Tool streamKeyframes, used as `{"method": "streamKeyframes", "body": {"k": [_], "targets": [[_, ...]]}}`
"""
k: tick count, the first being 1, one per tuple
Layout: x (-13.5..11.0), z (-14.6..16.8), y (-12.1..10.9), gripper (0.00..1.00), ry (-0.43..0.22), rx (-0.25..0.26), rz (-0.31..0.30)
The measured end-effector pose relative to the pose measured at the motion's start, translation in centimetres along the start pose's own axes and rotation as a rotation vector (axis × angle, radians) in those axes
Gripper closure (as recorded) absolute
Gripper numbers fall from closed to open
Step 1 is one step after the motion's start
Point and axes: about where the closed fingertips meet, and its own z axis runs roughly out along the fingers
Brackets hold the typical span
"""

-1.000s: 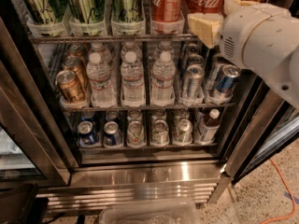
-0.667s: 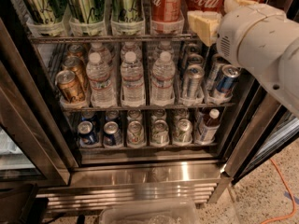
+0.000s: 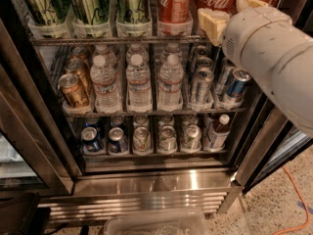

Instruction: Pick coke can from top shelf of fridge

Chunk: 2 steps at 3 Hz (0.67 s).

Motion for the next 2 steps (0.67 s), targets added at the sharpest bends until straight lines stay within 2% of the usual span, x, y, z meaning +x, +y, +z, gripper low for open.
{"method": "streamKeyframes", "body": {"k": [2], "targets": [[1.24,0.25,-0.87,0.37,-0.014,0.059,0.013]]}}
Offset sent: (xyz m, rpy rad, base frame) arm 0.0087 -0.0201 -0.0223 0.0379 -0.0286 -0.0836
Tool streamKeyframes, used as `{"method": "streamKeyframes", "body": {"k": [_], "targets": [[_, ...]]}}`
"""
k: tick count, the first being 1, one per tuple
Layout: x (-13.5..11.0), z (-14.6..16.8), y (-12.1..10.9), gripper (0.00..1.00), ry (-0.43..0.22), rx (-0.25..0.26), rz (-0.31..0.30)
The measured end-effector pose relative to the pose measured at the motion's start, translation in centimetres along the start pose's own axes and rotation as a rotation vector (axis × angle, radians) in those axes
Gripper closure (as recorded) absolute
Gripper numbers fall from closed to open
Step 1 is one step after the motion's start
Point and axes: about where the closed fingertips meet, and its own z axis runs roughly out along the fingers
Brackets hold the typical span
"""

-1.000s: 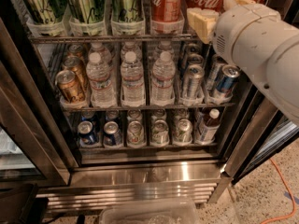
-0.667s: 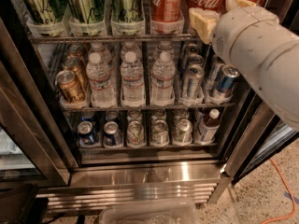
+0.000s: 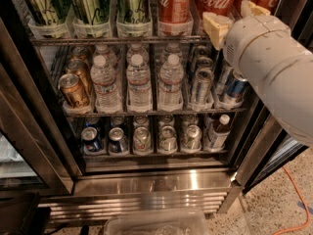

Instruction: Pick coke can from top shelf of fridge

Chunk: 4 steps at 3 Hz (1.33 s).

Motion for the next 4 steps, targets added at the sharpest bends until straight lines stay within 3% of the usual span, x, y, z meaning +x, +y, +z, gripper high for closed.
{"method": "streamKeyframes", "body": {"k": [3,4], "targets": [[-0.7,1.0,0.8,0.32,-0.029,0.0,0.056],[-0.5,4.4,0.1,0.32,-0.043,0.041,0.067]]}}
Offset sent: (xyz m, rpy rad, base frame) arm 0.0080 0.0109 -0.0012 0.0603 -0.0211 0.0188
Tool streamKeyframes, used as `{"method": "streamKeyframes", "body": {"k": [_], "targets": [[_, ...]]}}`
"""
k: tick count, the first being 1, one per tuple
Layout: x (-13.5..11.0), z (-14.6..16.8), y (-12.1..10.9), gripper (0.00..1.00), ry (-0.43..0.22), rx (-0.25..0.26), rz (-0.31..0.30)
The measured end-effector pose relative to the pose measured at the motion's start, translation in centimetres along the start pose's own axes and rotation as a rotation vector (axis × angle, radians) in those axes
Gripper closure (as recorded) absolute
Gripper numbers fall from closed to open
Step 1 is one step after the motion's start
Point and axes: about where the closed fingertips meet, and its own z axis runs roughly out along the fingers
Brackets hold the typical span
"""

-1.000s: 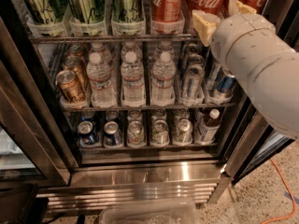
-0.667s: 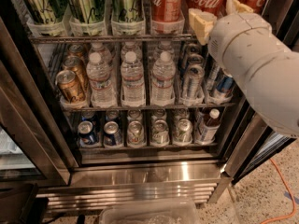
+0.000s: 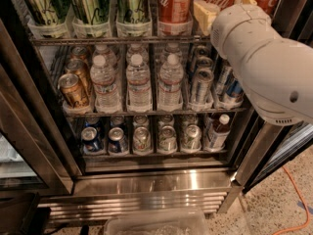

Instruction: Pick coke can from top shelf of fridge

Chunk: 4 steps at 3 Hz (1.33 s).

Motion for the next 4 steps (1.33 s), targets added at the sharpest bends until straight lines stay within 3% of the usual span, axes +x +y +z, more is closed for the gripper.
{"method": "streamKeyframes", "body": {"k": [1,4], "targets": [[0.17,0.43,0.1,0.31,0.002,0.003,-0.003],[0.31,1.06,0.3,0.96,0.005,0.0,-0.008]]}}
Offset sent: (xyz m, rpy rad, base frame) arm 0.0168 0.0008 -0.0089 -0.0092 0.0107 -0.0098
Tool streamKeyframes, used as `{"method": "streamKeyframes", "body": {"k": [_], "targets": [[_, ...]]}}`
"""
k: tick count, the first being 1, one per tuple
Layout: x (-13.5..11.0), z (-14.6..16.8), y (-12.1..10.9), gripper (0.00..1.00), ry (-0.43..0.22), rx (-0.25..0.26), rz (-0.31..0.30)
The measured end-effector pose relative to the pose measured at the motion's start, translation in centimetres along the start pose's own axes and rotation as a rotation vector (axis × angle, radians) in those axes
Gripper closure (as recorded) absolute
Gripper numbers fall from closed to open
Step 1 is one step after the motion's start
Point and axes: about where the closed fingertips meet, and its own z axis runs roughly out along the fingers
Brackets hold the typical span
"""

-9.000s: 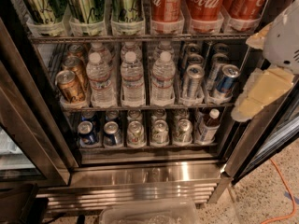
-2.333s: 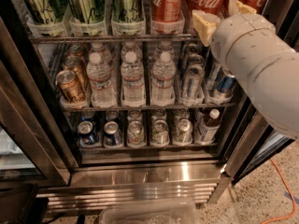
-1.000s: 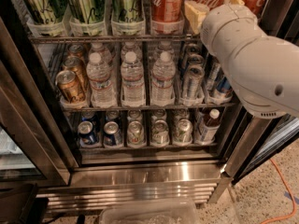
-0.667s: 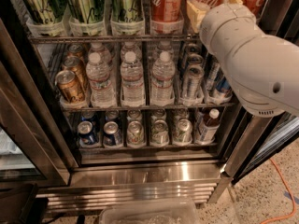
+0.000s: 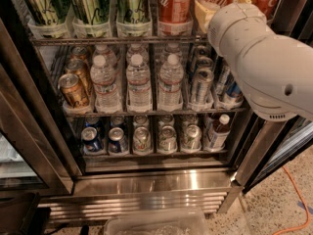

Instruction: Pick coke can from top shelf of fridge

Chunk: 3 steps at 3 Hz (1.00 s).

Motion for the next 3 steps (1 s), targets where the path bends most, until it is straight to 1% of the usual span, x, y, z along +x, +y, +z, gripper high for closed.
{"method": "streamKeyframes", "body": {"k": [1,2,3], "targets": [[0.0,0.0,0.0,1.0,0.0,0.0,0.0],[-0.01,0.0,0.0,1.0,0.0,0.0,0.0],[-0.62,-0.3,-0.11,1.0,0.008,-0.008,0.025]]}}
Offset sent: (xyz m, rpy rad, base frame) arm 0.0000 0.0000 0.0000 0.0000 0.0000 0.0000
